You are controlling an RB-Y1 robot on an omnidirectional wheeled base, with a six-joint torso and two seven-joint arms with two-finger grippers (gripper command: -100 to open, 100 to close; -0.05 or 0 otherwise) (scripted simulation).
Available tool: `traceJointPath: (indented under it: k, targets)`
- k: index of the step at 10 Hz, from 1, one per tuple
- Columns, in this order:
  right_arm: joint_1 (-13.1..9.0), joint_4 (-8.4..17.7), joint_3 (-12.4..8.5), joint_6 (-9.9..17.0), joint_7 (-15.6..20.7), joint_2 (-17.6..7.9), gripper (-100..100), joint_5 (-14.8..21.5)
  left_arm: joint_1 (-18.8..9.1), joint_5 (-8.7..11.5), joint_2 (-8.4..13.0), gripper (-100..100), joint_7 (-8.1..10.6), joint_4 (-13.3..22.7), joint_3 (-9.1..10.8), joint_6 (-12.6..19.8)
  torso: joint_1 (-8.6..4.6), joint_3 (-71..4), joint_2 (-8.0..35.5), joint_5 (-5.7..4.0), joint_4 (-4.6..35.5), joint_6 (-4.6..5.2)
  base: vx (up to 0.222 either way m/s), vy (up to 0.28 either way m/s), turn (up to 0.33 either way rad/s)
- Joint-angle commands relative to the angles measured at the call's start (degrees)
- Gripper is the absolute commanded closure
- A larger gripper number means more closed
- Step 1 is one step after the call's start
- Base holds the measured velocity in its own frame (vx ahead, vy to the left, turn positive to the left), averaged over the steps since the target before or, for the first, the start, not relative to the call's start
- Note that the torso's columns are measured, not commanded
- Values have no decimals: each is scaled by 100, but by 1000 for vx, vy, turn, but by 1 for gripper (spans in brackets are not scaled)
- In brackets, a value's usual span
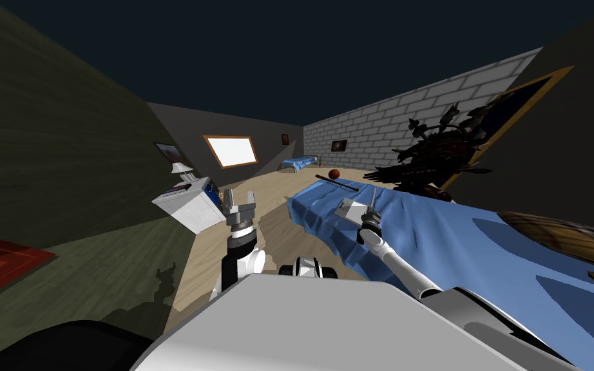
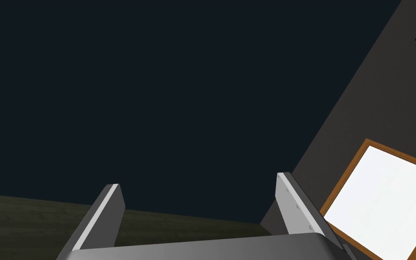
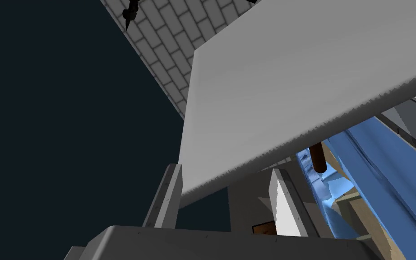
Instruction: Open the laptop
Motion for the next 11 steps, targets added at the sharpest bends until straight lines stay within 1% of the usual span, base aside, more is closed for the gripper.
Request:
traceJointPath:
  k: [1, 4, 5, 6, 7, 8, 9, 10, 11]
  targets:
    - [42, 283, 56, -192, 342, -227, 100, 65, 0, 0, 0, 0, 0, 0, 0, 0, -16, 6, 4, -11, 4, 2, 113, 194, -13]
    - [66, 482, 76, -365, 683, -447, 100, 99, 0, 0, 1, 0, 0, 0, 1, 0, -38, 22, 30, -9, 25, 3, 102, 138, 7]
    - [66, 482, 76, -365, 683, -447, 100, 99, 1, 0, 1, 0, 0, 0, 1, 0, -22, 27, 40, 2, 33, 8, 60, 87, -6]
    - [74, 548, 82, -422, 797, -521, 100, 110, 0, 0, 1, 0, 0, 0, 1, 0, -20, 40, 63, 9, 44, 8, 34, 65, 3]
    - [73, 493, 71, -414, 767, -479, 100, 81, 0, 0, 1, 0, 0, 1, 1, 0, -10, 49, 75, 16, 52, 10, 21, 30, 4]
    - [186, 612, 133, -359, 936, -515, 100, 222, -1, 0, 1, 0, 0, 1, 1, 0, -9, 50, 78, 16, 52, 9, 88, 57, 14]
    - [245, 664, 163, -325, 1018, -533, 100, 292, 0, 0, 1, 0, 0, 1, 1, 0, 3, 34, 49, 15, 41, 13, 132, 92, -10]
    - [245, 664, 163, -325, 1018, -533, 100, 292, 1, 0, 1, 0, 0, 0, 1, 0, 9, 21, 30, 14, 32, 10, 96, 82, -21]
    - [303, 715, 192, -291, 1101, -550, 100, 361, 0, 0, 1, 0, 0, 0, 1, 0, 3, 26, 40, 17, 40, 1, 84, 64, 2]
